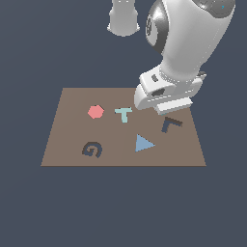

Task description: Insert a designated object into the corresponding slot on a board.

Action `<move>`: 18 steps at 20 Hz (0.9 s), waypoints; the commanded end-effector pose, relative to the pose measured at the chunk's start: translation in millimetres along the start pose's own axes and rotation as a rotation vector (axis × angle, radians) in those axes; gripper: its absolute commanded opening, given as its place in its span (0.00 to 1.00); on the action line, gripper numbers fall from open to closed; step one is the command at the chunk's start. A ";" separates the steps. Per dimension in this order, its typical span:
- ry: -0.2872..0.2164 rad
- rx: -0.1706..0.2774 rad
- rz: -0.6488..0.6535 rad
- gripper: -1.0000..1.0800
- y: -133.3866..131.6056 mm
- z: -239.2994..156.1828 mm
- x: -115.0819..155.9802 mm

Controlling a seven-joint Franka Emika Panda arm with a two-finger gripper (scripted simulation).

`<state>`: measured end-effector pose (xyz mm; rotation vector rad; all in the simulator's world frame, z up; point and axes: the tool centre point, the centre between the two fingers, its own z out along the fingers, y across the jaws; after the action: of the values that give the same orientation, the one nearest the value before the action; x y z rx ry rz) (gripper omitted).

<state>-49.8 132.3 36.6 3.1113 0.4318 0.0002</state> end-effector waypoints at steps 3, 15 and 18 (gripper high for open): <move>0.000 0.000 0.176 0.00 -4.5 -1.4 17.5; 0.000 -0.001 0.521 0.00 -2.2 -3.6 53.0; 0.000 -0.001 0.575 0.00 -0.4 -3.8 58.3</move>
<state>3.1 148.7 40.1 3.1117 -0.4228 0.0005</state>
